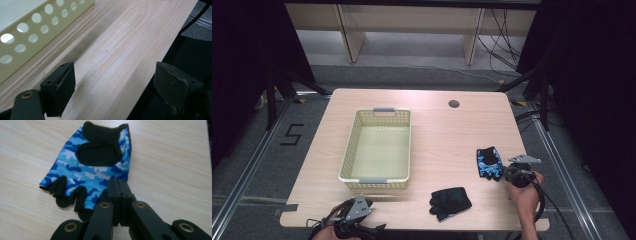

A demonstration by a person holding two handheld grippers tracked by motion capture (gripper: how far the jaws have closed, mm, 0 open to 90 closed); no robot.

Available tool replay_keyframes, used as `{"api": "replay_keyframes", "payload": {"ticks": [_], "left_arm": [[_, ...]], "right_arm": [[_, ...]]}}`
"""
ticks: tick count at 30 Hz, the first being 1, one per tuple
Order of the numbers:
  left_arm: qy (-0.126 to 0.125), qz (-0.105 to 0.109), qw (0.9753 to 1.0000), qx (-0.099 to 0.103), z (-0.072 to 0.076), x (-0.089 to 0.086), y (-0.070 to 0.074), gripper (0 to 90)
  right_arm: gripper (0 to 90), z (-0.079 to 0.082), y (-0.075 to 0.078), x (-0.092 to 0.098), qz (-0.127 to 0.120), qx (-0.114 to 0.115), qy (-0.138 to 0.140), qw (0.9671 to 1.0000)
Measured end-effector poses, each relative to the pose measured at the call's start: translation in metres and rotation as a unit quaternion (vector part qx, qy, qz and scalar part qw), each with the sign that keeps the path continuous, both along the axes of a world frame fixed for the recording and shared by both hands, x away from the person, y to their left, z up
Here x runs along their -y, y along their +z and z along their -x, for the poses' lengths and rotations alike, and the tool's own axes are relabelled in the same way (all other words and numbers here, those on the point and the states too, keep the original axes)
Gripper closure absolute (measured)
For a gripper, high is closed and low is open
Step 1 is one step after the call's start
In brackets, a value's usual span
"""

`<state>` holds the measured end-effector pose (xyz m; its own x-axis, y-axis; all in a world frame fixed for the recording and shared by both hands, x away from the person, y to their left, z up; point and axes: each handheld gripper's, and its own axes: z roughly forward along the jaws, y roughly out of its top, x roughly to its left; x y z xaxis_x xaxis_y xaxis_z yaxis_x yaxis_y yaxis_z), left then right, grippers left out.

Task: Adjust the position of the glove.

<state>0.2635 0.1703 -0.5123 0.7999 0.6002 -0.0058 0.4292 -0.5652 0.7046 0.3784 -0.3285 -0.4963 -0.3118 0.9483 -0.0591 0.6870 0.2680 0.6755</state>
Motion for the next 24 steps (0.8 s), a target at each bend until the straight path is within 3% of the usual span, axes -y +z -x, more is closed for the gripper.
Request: {"api": "replay_keyframes", "payload": {"ticks": [3, 5, 6, 7, 8, 10, 17, 20, 24], "left_arm": [[0.002, 0.008, 1.0, 0.0, 0.001, 0.001, 0.0, 17.2], [-0.007, 0.0, 0.9999, 0.008, 0.0, 0.0, 0.001, 17.2], [-0.009, -0.004, 0.9999, 0.009, 0.0, 0.0, 0.001, 17.2], [-0.011, -0.006, 0.9999, 0.008, 0.0, -0.001, 0.002, 17.1], [-0.011, -0.006, 0.9999, 0.009, 0.0, -0.001, 0.002, 17.2], [0.0, 0.003, 1.0, 0.003, 0.001, 0.0, 0.001, 17.2], [-0.011, -0.006, 0.9999, 0.008, 0.0, 0.0, 0.002, 17.2], [0.001, 0.003, 1.0, 0.003, 0.001, 0.001, 0.0, 17.2], [-0.004, 0.0, 1.0, 0.007, 0.0, 0.0, 0.001, 17.2]], "right_arm": [[90.0, -0.001, -0.004, -0.001, 0.006, -0.004, 0.016, 0.9998], [90.0, -0.001, -0.004, -0.003, 0.023, -0.001, 0.036, 0.9991], [90.0, 0.0, -0.003, -0.009, 0.007, -0.008, 0.024, 0.9997], [90.0, 0.002, -0.002, -0.012, 0.013, -0.018, 0.028, 0.9994], [90.0, 0.001, -0.003, -0.015, 0.013, -0.011, 0.045, 0.9988], [90.0, 0.004, -0.002, -0.025, 0.007, -0.026, 0.044, 0.9987], [90.0, -0.001, -0.001, -0.053, 0.025, -0.024, 0.09, 0.9953], [90.0, -0.007, -0.001, -0.065, 0.017, -0.028, 0.098, 0.9946], [90.0, -0.016, -0.001, -0.079, 0.004, -0.035, 0.104, 0.994]]}}
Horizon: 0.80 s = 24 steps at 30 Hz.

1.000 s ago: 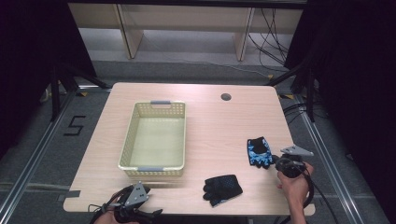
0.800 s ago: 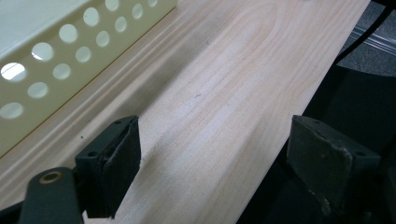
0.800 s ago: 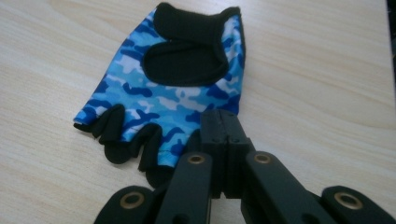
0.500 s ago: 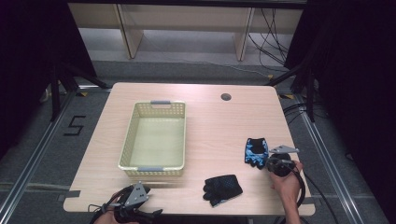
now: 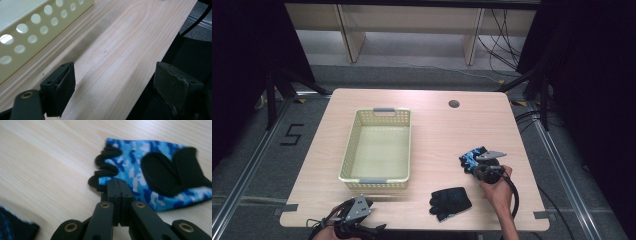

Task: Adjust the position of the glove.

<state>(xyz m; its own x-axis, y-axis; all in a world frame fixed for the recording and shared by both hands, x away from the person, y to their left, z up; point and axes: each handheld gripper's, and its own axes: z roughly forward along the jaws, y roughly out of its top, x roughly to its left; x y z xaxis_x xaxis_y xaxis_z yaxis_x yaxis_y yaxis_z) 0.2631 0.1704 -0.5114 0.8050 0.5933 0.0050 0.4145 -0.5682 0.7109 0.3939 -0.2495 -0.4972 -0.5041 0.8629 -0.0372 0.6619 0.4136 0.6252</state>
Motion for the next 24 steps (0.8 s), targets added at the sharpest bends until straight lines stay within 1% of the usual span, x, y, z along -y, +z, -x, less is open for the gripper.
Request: {"api": "replay_keyframes", "payload": {"ticks": [1, 2, 3, 4, 5, 6, 7, 8, 9, 10, 11, 12, 13, 14, 15, 16, 17, 18, 19, 20, 21, 22, 23, 24], "left_arm": [[0.006, 0.008, 0.9999, -0.005, 0.0, 0.001, -0.001, 17.2], [0.009, 0.003, 1.0, -0.003, 0.0, 0.001, -0.001, 17.2], [0.007, 0.003, 1.0, -0.004, 0.0, 0.0, -0.001, 17.2], [0.007, 0.002, 1.0, -0.005, 0.001, 0.0, 0.0, 17.2], [0.006, 0.005, 1.0, -0.006, 0.001, 0.0, 0.0, 17.2], [0.005, 0.006, 1.0, -0.005, 0.001, 0.0, 0.0, 17.2], [0.0, 0.003, 1.0, 0.0, 0.001, 0.0, 0.0, 17.2], [-0.005, -0.003, 1.0, 0.005, 0.0, -0.001, 0.001, 17.2], [0.004, 0.004, 1.0, -0.003, 0.001, 0.0, 0.001, 17.2], [0.003, 0.004, 1.0, -0.003, 0.001, 0.0, 0.001, 17.2], [0.003, 0.004, 1.0, -0.003, 0.001, 0.0, 0.001, 17.2], [0.003, 0.003, 1.0, -0.003, 0.001, 0.0, 0.001, 17.2], [0.004, 0.003, 1.0, -0.003, 0.001, 0.0, 0.001, 17.2], [0.004, 0.002, 1.0, -0.002, 0.001, -0.001, 0.001, 17.2], [0.004, 0.005, 1.0, -0.004, 0.001, 0.0, 0.0, 17.2], [0.005, 0.007, 1.0, -0.004, 0.001, 0.0, 0.0, 17.2], [0.004, 0.002, 1.0, -0.004, 0.001, 0.0, 0.0, 17.2], [-0.002, -0.002, 1.0, 0.001, 0.0, 0.0, 0.001, 17.2], [-0.002, 0.0, 1.0, 0.003, 0.0, 0.0, 0.0, 17.2], [0.007, 0.006, 0.9999, -0.006, 0.001, 0.001, -0.001, 17.2], [0.007, 0.001, 1.0, -0.006, 0.0, 0.0, -0.001, 17.2], [0.006, 0.002, 1.0, -0.006, 0.0, 0.0, -0.001, 17.2], [0.006, 0.001, 1.0, -0.006, 0.0, 0.0, 0.0, 17.2], [0.008, 0.01, 0.9999, -0.007, 0.0, 0.0, -0.001, 17.2]], "right_arm": [[90.0, -0.003, -0.001, -0.004, -0.011, -0.004, 0.002, 0.9999], [90.0, -0.006, -0.001, -0.008, -0.013, -0.004, 0.003, 0.9999], [90.0, -0.009, -0.002, -0.01, -0.008, 0.0, 0.007, 0.9999], [90.0, -0.011, -0.001, -0.014, -0.016, -0.006, 0.003, 0.9999], [90.0, -0.012, -0.001, -0.016, -0.02, -0.009, 0.001, 0.9998], [90.0, -0.014, -0.002, -0.016, -0.024, -0.009, 0.004, 0.9996], [90.0, -0.016, -0.002, -0.017, -0.025, -0.008, 0.001, 0.9997], [90.0, -0.017, -0.002, -0.016, -0.034, -0.009, 0.003, 0.9994], [90.0, -0.017, -0.001, -0.015, -0.037, -0.012, -0.002, 0.9993], [90.0, -0.016, 0.0, -0.012, -0.043, -0.005, -0.001, 0.9991], [90.0, -0.016, 0.002, -0.01, -0.049, -0.006, -0.004, 0.9988], [90.0, -0.015, 0.006, -0.006, -0.066, 0.005, -0.014, 0.9977], [90.0, -0.014, 0.01, -0.002, -0.078, 0.003, -0.02, 0.9967], [90.0, -0.016, 0.012, 0.004, -0.087, 0.023, -0.017, 0.9958], [90.0, -0.017, 0.015, 0.01, -0.09, 0.031, -0.019, 0.9952], [90.0, -0.018, 0.018, 0.015, -0.092, 0.037, -0.028, 0.9947], [89.8, -0.019, 0.021, 0.021, -0.094, 0.042, -0.036, 0.994], [87.5, -0.02, 0.022, 0.026, -0.1, 0.044, -0.047, 0.9929], [83.8, -0.023, 0.022, 0.031, -0.096, 0.047, -0.053, 0.9929], [81.5, -0.023, 0.021, 0.033, -0.111, 0.035, -0.074, 0.9904], [79.5, -0.028, 0.019, 0.04, -0.108, 0.045, -0.064, 0.9911], [77.2, -0.031, 0.017, 0.044, -0.108, 0.045, -0.066, 0.9909], [76.6, -0.033, 0.015, 0.045, -0.111, 0.044, -0.076, 0.9899], [75.3, -0.036, 0.014, 0.048, -0.103, 0.038, -0.08, 0.9907]]}}
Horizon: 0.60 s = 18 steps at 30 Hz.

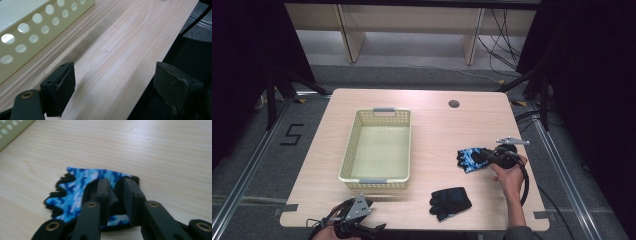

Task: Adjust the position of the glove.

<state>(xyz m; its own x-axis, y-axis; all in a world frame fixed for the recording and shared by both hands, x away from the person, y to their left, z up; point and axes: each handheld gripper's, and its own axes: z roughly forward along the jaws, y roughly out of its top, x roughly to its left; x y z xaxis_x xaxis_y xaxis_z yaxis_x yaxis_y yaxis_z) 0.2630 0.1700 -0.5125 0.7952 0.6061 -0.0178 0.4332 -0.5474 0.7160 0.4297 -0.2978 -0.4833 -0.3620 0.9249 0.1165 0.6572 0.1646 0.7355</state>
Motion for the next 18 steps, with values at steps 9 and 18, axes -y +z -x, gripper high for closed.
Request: {"api": "replay_keyframes", "payload": {"ticks": [9, 18], "left_arm": [[-0.005, -0.004, 1.0, 0.002, 0.0, -0.001, 0.0, 17.2], [0.0, 0.001, 1.0, -0.003, 0.0, 0.0, -0.001, 17.2]], "right_arm": [[70.8, -0.019, -0.013, 0.017, -0.02, -0.016, -0.017, 0.9995], [70.8, -0.025, -0.023, 0.014, -0.05, -0.04, -0.006, 0.9979]]}}
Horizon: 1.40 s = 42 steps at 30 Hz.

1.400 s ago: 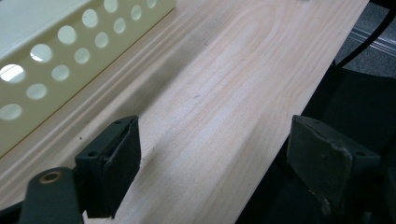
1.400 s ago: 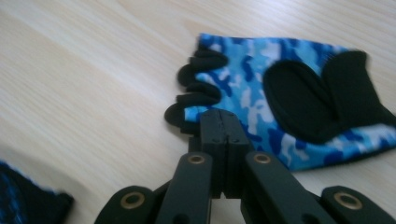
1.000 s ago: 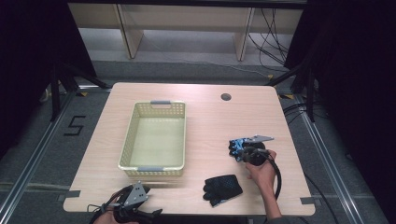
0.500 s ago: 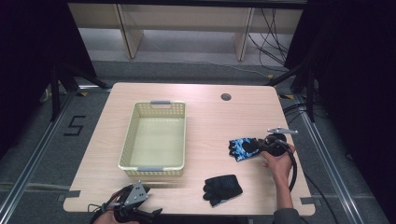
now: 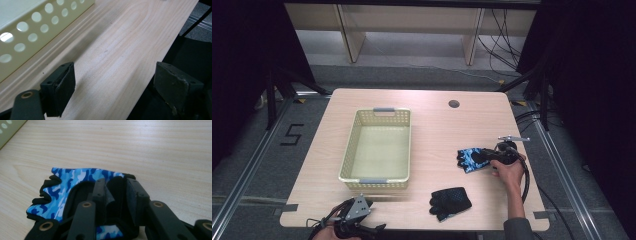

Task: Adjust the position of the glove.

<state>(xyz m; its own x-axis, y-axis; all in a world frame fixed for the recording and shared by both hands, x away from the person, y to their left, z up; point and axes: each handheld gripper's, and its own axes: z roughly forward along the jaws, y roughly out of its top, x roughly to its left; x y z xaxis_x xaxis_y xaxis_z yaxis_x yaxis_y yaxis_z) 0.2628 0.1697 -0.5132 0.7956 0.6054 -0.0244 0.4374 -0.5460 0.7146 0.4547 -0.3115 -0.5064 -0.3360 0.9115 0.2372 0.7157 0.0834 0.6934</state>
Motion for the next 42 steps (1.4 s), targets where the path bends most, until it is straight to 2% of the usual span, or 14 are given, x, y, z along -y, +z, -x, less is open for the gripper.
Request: {"api": "replay_keyframes", "payload": {"ticks": [1, 3, 6, 7, 13, 16, 17, 18, 23, 26, 27, 30, 33, 42], "left_arm": [[0.0, 0.0, 1.0, 0.0, 0.0, 0.0, 0.0, 17.2], [0.0, -0.002, 1.0, 0.001, 0.0, 0.0, 0.0, 17.2], [0.0, 0.0, 1.0, 0.0, 0.0, 0.0, 0.0, 17.2], [0.0, 0.001, 1.0, 0.0, 0.0, 0.0, 0.0, 17.2], [-0.002, -0.003, 1.0, 0.001, 0.0, -0.001, 0.001, 17.2], [-0.009, -0.009, 0.9999, 0.008, -0.001, -0.002, 0.002, 17.2], [-0.007, -0.006, 0.9999, 0.009, -0.001, -0.002, 0.002, 17.2], [-0.006, -0.003, 1.0, 0.007, -0.001, -0.002, 0.002, 17.2], [-0.003, -0.005, 1.0, 0.003, 0.0, -0.001, 0.002, 17.2], [-0.002, -0.002, 1.0, 0.005, 0.0, -0.001, 0.002, 17.2], [-0.001, 0.0, 1.0, 0.004, 0.0, -0.001, 0.002, 17.2], [-0.008, -0.002, 0.9999, 0.01, 0.0, -0.002, 0.003, 17.2], [0.0, 0.0, 1.0, 0.004, 0.001, -0.001, 0.002, 17.1], [-0.005, -0.003, 1.0, 0.003, 0.001, -0.002, 0.003, 17.1]], "right_arm": [[71.0, 0.001, 0.0, 0.0, 0.006, 0.001, -0.004, 1.0], [72.8, 0.002, -0.002, 0.0, -0.029, -0.014, -0.019, 0.9993], [81.9, 0.002, -0.006, 0.004, -0.044, -0.002, -0.01, 0.999], [85.8, 0.004, -0.004, 0.002, -0.067, -0.017, -0.015, 0.9975], [86.7, 0.005, -0.001, 0.0, -0.052, -0.003, -0.006, 0.9986], [86.7, 0.008, 0.004, 0.002, -0.065, 0.018, -0.009, 0.9977], [86.8, 0.012, 0.01, 0.001, -0.076, 0.007, -0.022, 0.9968], [86.8, 0.013, 0.011, 0.003, -0.087, 0.027, -0.011, 0.9958], [86.8, 0.028, 0.033, 0.001, -0.119, 0.038, -0.017, 0.992], [86.8, 0.035, 0.047, 0.002, -0.119, 0.073, 0.0, 0.9902], [86.8, 0.04, 0.053, -0.001, -0.13, 0.063, -0.005, 0.9895], [86.8, 0.052, 0.064, -0.002, -0.124, 0.11, 0.017, 0.986], [86.8, 0.069, 0.077, -0.009, -0.139, 0.113, 0.02, 0.9836], [86.8, 0.104, 0.08, -0.027, -0.17, 0.114, 0.046, 0.9777]]}}
